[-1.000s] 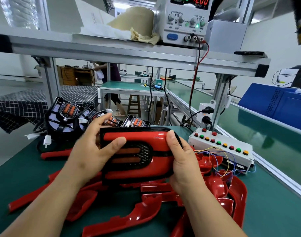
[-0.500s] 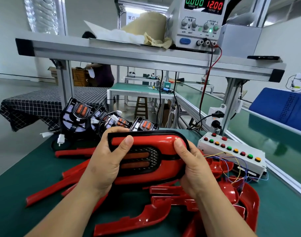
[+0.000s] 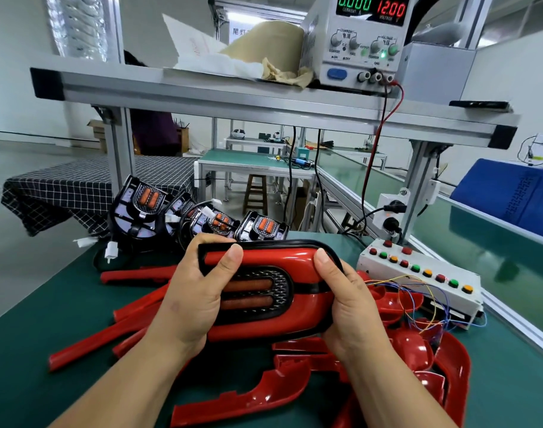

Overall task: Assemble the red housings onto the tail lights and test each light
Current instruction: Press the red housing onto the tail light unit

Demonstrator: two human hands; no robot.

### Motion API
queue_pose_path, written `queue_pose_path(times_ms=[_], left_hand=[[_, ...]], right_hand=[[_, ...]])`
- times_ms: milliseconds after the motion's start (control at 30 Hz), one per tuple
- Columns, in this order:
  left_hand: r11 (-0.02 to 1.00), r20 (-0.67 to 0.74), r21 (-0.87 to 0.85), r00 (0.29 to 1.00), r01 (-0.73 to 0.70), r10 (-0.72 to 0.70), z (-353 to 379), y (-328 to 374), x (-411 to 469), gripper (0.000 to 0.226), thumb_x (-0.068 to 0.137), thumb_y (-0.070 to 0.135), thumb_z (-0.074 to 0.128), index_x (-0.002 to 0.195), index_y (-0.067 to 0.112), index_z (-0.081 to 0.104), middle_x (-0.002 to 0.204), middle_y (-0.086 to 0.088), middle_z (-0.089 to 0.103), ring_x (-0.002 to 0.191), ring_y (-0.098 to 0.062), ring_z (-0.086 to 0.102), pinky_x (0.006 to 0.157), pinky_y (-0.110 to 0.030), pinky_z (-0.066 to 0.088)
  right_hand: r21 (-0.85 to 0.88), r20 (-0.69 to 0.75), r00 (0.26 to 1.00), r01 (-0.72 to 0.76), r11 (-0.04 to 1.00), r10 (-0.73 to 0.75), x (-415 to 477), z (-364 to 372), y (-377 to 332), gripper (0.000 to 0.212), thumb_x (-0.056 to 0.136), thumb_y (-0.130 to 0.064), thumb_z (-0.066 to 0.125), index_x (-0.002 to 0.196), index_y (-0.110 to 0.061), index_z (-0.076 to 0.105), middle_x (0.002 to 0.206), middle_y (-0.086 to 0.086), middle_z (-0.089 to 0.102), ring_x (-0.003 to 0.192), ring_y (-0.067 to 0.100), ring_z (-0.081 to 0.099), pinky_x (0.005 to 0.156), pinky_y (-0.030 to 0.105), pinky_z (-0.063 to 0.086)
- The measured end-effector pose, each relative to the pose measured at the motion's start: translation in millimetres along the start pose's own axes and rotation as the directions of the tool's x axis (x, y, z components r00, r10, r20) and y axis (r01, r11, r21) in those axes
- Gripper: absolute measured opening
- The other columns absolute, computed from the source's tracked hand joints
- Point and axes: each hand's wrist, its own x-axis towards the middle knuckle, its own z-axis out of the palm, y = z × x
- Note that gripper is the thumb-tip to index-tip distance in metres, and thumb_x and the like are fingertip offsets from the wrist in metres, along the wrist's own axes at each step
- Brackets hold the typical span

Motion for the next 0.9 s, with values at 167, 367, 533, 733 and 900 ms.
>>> queue_pose_path(times_ms=[167,367,533,733,900], left_hand=[[1.0,-0.005,0.031,1.0,0.003,-0.003,-3,-2,2,0.028,0.069,0.043,0.073,0.091,0.029,0.063,0.084,-0.011,0.075,0.076,-0.037,0.074,0.057,-0.042,0.059],[0.999,0.003,0.009,0.999,0.049,-0.049,-5,-5,4,0.027,0.069,0.044,0.074,0.09,0.032,0.063,0.091,-0.014,0.075,0.08,-0.039,0.074,0.059,-0.045,0.059],[0.993,0.04,0.006,0.992,0.119,-0.119,-7,-6,8,0.041,0.082,0.048,0.059,0.115,0.024,0.057,0.101,-0.016,0.074,0.087,-0.039,0.073,0.063,-0.046,0.06],[0.962,0.116,-0.045,0.958,0.269,-0.262,-17,-8,12,0.058,0.088,0.06,0.041,0.121,0.019,0.066,0.111,-0.022,0.071,0.101,-0.042,0.069,0.075,-0.055,0.058],[0.989,-0.001,0.017,0.989,0.147,-0.147,-12,-10,11,0.049,0.086,0.06,0.044,0.116,0.028,0.064,0.101,-0.02,0.074,0.087,-0.043,0.072,0.064,-0.052,0.059]], right_hand=[[-0.007,-0.012,1.0,0.004,1.0,-0.005,1,0,0,0.051,0.069,-0.037,0.074,0.108,-0.005,0.07,0.099,0.022,0.072,0.087,0.035,0.07,0.074,0.05,0.059],[-0.033,-0.024,1.0,-0.013,0.999,0.012,1,-1,0,0.047,0.07,-0.038,0.074,0.105,-0.007,0.071,0.099,0.022,0.072,0.086,0.036,0.07,0.073,0.049,0.06],[-0.041,-0.013,0.997,-0.079,0.996,0.079,2,-4,-1,0.042,0.071,-0.042,0.072,0.099,-0.01,0.074,0.101,0.023,0.072,0.085,0.036,0.071,0.071,0.049,0.06],[-0.018,0.039,0.993,-0.109,0.994,0.11,6,-12,-6,0.029,0.077,-0.032,0.071,0.094,-0.009,0.076,0.093,0.021,0.073,0.076,0.031,0.073,0.062,0.041,0.059],[0.012,-0.008,0.992,-0.123,0.992,0.123,5,-7,0,0.027,0.077,-0.027,0.072,0.095,-0.008,0.075,0.09,0.02,0.074,0.073,0.031,0.072,0.061,0.043,0.059]])
